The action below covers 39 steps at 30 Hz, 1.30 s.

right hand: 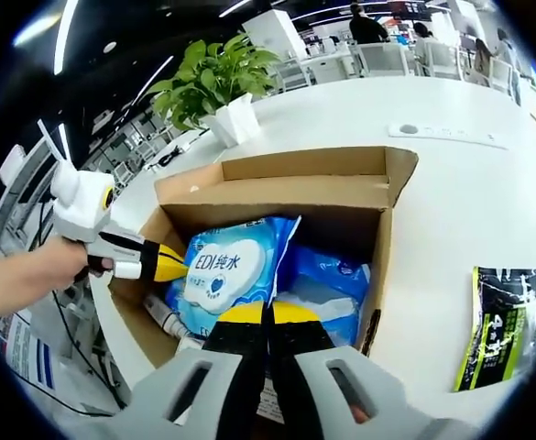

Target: Operate the shoe box by opening the lid, removing the specified soft item, and placing it in the target area until the item is outside and the box remains undamaged.

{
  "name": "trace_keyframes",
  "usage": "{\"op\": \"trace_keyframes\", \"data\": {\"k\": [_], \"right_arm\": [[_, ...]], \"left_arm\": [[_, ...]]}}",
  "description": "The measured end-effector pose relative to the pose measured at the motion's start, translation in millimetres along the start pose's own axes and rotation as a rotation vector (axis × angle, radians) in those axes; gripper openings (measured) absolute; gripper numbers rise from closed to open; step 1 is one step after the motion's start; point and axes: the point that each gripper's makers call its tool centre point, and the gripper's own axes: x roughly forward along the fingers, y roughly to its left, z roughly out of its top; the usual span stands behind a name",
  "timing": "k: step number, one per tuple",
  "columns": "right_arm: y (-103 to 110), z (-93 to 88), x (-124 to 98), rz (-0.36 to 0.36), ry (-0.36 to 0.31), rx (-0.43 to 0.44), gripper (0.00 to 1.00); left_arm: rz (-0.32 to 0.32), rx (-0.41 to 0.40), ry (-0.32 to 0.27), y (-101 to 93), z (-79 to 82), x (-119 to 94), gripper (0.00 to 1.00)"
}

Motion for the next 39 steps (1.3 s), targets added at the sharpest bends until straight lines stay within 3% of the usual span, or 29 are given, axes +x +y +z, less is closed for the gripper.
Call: {"op": "trace_keyframes", "data": {"k": [8, 21, 28, 39], "right_arm": [[1, 5.0, -1, 0.010, -0.008, 0.006, 0.00], [8, 25.8, -25, 0.028, -0.046, -0.041, 0.00], [-1, 36.2, -48, 0.026, -0.075, -0.055, 0.00], [-27, 38.6, -91, 0.002, -0.100, -0.069, 0.00]], "left_arm": [[0.010, -0.032, -0.072, 0.9, 13.9, -22, 0.00], [0.027, -0.062, -0.175, -14.8, 34.1, -52, 0.00], [0.019, -0.068, -0.219, -34.0, 50.9, -62, 0.00], [0.000, -0.043, -0.235, -81.2, 69.3, -58, 0.00]]}}
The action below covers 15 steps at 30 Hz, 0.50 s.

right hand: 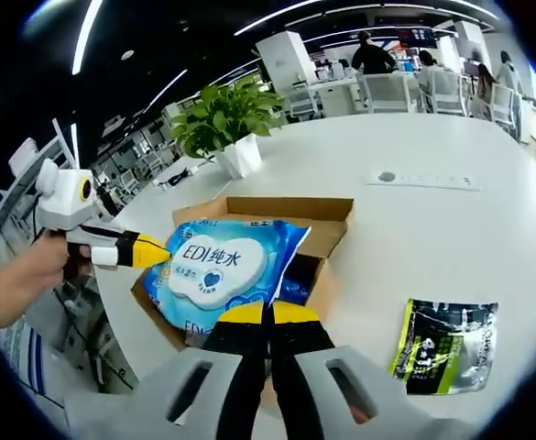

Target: Operate the shoe box by opening the lid, removing the specified soft item, and placing it in the target area until the item is outside and the box remains undamaged.

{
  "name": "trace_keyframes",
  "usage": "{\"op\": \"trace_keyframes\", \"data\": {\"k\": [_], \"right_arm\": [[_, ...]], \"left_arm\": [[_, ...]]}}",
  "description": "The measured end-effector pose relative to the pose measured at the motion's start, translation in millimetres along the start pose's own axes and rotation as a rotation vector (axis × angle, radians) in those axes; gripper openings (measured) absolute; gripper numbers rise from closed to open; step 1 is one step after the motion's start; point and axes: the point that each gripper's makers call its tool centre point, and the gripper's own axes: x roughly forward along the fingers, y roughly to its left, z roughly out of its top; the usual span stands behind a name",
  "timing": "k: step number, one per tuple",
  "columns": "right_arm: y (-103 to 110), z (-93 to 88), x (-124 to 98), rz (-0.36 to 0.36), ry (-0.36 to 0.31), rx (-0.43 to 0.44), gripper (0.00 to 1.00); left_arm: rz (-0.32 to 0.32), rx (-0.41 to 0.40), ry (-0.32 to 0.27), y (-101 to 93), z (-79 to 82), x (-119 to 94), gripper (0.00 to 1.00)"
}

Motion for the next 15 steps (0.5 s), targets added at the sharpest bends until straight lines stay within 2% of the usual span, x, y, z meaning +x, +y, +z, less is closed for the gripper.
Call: {"op": "trace_keyframes", "data": {"k": [15], "right_arm": [[-61, -2.6, -67, -0.056, -0.038, 0.017, 0.00]], "left_arm": [[-0.048, 0.050, -0.022, -81.2, 27.2, 24, 0.00]]}}
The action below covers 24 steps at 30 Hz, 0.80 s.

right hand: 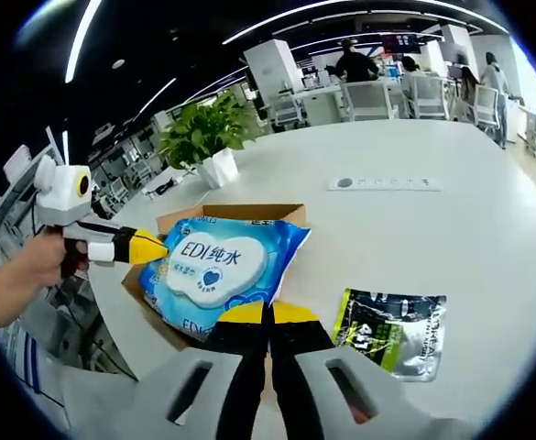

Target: Operate the shoe box by opening the lid, removing the specified soft item, and placing it in the target area until the item is outside and the box remains undamaged.

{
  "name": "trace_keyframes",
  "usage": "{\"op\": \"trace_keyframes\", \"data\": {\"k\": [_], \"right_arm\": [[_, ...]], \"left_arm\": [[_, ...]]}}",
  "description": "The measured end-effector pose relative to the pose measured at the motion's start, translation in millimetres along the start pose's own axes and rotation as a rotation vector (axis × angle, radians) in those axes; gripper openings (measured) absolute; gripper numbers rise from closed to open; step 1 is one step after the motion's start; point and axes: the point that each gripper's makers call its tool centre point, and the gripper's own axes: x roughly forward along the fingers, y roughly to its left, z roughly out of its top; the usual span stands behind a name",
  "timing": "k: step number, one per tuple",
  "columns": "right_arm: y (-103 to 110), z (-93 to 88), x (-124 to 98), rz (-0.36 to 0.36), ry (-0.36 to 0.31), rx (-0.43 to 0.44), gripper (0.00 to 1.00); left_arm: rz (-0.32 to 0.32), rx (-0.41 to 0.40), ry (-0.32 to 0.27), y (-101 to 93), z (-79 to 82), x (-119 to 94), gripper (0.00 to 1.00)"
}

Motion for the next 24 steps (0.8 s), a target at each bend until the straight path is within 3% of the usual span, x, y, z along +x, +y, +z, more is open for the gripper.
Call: {"op": "trace_keyframes", "data": {"k": [15, 24], "right_arm": [[-69, -3.1, -47, -0.028, -0.009, -0.006, 0.00], [-115, -12.7, -61, -0.050, 0.005, 0.006, 0.00]], "left_arm": [[-0.023, 0.027, -0.012, -71.8, 19.3, 42, 0.00], [-0.034, 0.037, 0.012, -105.8, 21.3, 83, 0.00]]}}
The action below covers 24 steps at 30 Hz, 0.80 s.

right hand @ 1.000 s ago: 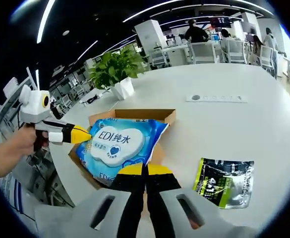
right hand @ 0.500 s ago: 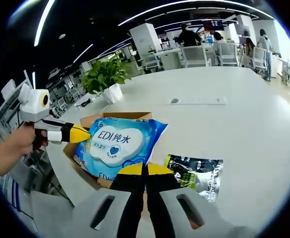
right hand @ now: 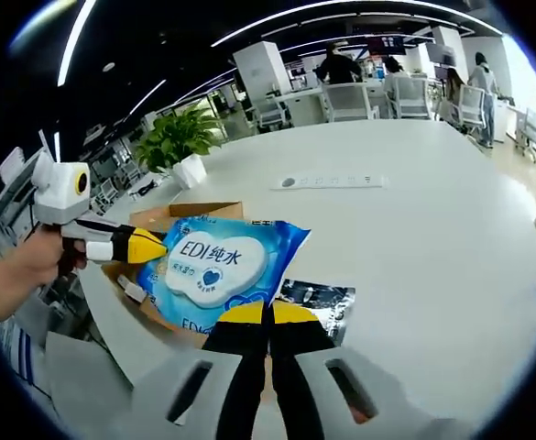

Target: Operate the shoe box by opening the lid, removing the specified soft item, and placing it in the target area until the item is outside and the box remains undamaged.

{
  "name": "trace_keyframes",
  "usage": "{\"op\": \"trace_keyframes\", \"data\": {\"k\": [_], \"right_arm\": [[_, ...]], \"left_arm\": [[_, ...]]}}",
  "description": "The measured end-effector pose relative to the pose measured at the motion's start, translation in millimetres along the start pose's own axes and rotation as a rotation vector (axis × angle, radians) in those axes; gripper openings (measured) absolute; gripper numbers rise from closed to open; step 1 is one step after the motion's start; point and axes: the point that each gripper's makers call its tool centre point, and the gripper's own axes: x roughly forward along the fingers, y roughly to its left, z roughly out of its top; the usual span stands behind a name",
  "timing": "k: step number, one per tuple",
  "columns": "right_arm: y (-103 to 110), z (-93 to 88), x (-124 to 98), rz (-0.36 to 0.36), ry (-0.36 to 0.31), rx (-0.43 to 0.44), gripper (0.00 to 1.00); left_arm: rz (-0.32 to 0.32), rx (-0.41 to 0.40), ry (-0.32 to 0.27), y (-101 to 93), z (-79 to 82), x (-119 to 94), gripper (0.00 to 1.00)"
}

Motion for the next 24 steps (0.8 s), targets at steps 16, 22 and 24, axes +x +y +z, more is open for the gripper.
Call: {"op": "trace_keyframes", "data": {"k": [16, 22, 24], "right_arm": [[-50, -44.5, 20, -0.002, 0.060, 0.037, 0.00], [-60, -56.9, 34, 0.012, 0.084, 0.033, 0.00], [-63, -59.9, 39, 0.013, 0.092, 0.031, 0.00]], "left_arm": [[0.012, 0.031, 0.109, -15.6, -28.5, 62, 0.00], [0.026, 0.019, 0.139, -8.1, -37.8, 77, 0.00], [0.030, 0.025, 0.152, -6.7, -41.0, 82, 0.00]]}}
